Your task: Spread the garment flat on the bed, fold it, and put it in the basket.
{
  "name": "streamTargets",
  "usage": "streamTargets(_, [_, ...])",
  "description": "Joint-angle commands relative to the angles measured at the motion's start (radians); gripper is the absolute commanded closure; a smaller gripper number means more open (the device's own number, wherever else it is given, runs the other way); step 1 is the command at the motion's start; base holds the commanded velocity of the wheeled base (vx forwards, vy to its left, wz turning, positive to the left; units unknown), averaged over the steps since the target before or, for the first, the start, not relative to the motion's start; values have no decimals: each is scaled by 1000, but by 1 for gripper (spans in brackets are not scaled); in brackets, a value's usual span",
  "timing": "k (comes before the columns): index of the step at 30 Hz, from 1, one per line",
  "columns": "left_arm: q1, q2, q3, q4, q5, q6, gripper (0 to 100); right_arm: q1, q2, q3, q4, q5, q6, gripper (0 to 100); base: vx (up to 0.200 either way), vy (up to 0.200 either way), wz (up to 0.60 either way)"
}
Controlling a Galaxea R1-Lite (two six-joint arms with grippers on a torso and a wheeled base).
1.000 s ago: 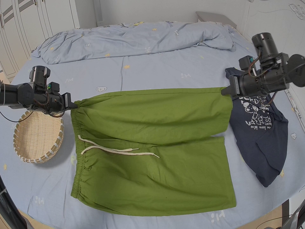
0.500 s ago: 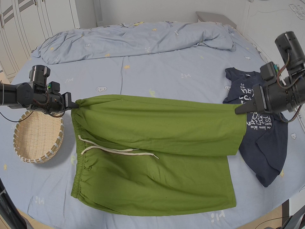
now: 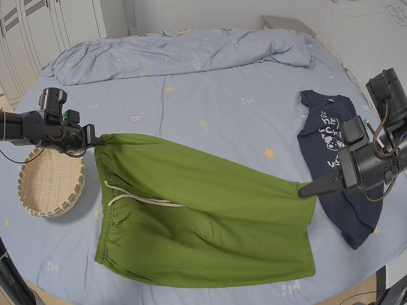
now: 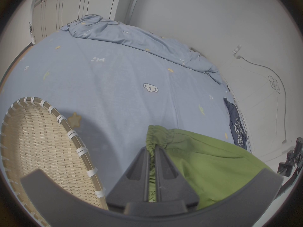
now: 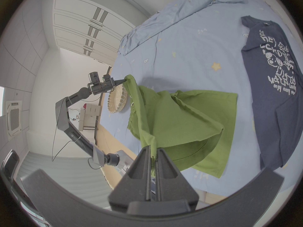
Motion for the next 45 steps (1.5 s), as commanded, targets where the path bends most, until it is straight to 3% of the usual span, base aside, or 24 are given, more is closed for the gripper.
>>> streamTargets(1, [-1, 9, 1, 0, -1, -1, 100, -12, -42, 45, -9, 5, -2, 100, 0, 0, 0])
streamTargets(2, [-3, 9, 1, 0, -1, -1, 100, -28, -42, 47, -12, 3, -4, 100, 0, 0, 0])
streamTargets(5, [-1, 9, 1, 2, -1, -2, 100, -196, -16, 68, -75, 8, -51, 100, 0, 0, 0])
streamTargets(7, [5, 9, 1, 0, -1, -1, 100, -244, -18, 105, -122, 23, -93, 100, 0, 0, 0])
streamTargets(18, [0, 3, 13, 0, -1, 5, 100, -242, -1, 243, -148, 26, -123, 100, 0, 0, 0])
streamTargets(19, [-8, 1, 20, 0, -1, 7, 100, -242, 18, 292, -148, 29, -149, 0, 0, 0, 0])
streamTargets(23, [-11, 1, 20, 0, -1, 7, 100, -241, 25, 315, -151, 31, -162, 0, 0, 0, 0])
streamTargets(24, [-20, 3, 24, 0, 0, 7, 100, -202, 88, 395, -183, 37, -172, 0, 0, 0, 0])
streamTargets(28, [-20, 3, 24, 0, 0, 7, 100, -175, 105, 433, -239, 35, -172, 0, 0, 0, 0])
streamTargets(45, [-17, 3, 23, 0, 0, 7, 100, -236, 235, 433, -532, 61, -174, 0, 0, 0, 0])
